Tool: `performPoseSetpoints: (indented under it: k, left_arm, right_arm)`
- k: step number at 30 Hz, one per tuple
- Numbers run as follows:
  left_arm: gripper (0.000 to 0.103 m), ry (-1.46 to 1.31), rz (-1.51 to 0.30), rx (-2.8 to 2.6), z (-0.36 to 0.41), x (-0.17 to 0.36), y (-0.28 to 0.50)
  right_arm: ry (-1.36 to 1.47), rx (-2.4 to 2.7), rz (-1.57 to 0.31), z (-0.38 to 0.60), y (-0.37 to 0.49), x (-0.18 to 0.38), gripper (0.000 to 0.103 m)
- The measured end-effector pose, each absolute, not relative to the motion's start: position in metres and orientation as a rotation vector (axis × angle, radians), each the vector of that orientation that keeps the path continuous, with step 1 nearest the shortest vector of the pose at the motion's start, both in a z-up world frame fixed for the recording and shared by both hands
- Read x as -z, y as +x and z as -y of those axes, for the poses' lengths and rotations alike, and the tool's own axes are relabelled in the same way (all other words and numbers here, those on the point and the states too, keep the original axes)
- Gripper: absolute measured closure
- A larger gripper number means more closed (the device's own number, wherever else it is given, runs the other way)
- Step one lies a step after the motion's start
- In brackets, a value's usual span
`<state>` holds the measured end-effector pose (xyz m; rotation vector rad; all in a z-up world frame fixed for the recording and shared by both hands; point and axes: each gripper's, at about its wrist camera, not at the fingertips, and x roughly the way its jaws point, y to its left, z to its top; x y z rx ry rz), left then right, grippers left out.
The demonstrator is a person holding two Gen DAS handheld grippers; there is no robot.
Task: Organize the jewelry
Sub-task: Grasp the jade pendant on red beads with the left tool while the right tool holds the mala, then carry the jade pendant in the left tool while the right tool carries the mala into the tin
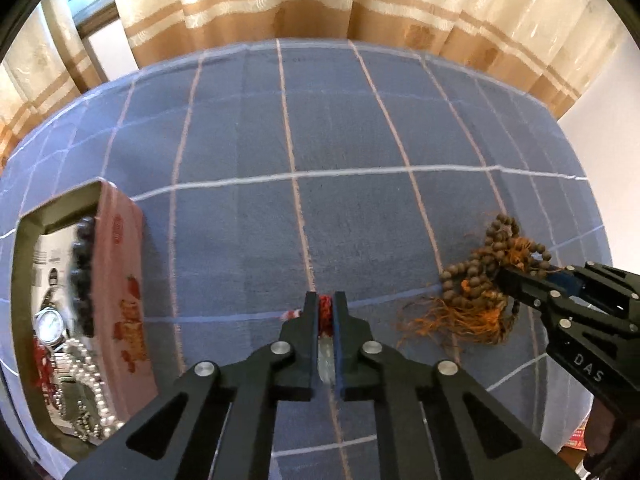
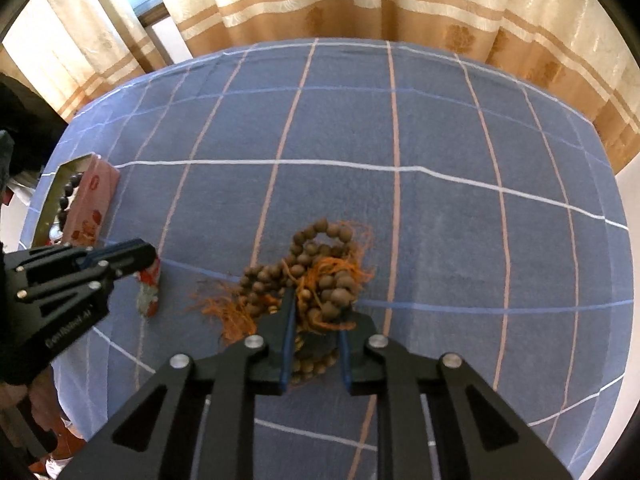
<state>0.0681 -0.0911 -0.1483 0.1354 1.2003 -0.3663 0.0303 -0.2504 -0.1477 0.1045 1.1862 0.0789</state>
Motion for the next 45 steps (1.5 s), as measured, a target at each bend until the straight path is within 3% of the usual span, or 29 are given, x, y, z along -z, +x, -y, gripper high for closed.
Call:
performPoseSetpoints:
  k: [16, 32, 45]
  left_arm:
    - [0.098, 0.064, -1.131, 0.331, 0.027, 0.095, 0.058]
    - [0.098, 0.041, -1.014, 0.212, -0.053, 0.028, 0.055]
    - [0.098, 0.050, -1.031, 0.136, -0.112, 0.042, 0.074]
  right_arm:
    - [0.088, -0.135, -1.095, 0.227, 0.026, 0.105, 0.083]
    - [0.030, -0.334, -0.970, 0.121, 0.047, 0.049, 0.083]
    - [-0.023, -0.451, -0.962, 0.032, 0.069, 0.049, 0.083]
